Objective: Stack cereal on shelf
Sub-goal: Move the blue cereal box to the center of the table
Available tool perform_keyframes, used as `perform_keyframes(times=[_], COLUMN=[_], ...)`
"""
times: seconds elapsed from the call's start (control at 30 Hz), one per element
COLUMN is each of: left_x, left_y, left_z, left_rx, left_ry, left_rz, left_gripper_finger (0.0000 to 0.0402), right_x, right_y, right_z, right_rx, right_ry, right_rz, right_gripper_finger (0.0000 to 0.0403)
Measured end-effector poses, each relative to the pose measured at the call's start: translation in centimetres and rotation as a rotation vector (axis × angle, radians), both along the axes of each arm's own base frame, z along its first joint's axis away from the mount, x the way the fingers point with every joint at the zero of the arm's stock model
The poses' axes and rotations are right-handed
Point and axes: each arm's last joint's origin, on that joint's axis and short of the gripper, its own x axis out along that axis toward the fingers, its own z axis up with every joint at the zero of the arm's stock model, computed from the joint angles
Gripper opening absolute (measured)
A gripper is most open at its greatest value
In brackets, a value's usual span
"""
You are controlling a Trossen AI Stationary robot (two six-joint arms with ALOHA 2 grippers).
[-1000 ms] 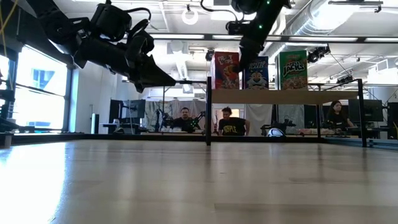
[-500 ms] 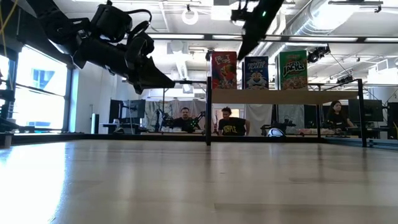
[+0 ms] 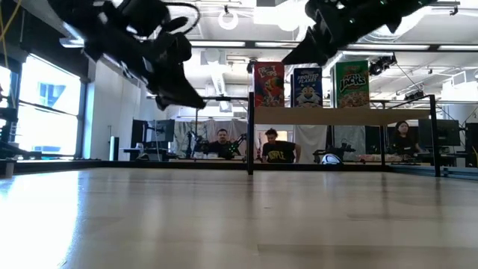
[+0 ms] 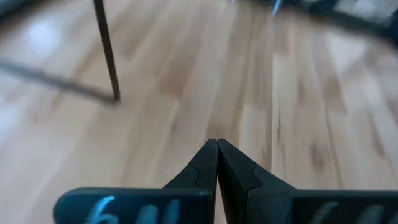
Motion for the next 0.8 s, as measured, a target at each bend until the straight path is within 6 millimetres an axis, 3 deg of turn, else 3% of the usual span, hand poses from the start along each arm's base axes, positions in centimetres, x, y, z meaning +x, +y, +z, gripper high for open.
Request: perform_keyframes(times=[0.23, 0.47, 0.8], left_x=[-0.1, -2.2, -5.6], left_y=[-4.2, -9.1, -16.5], left_z=[3.2, 6.3, 8.4], left_rx=[-0.109, -0.42, -0.82], left_ry=[0.377, 0.601, 0.729], left_rz=[0.098, 0.381, 0.725], left_gripper_finger=[0.0, 0.0, 0.0001], right_x=[-0.7, -2.6, -2.8], right_y=[3.3, 4.8, 4.2], right_z=[-4.6, -7.4, -7.7], right_rx=[0.048, 0.064, 0.039], right_ry=[-0.224, -0.374, -0.366], right_rz=[0.088, 0.104, 0.098], right_gripper_finger=[0.0, 0.0, 0.0])
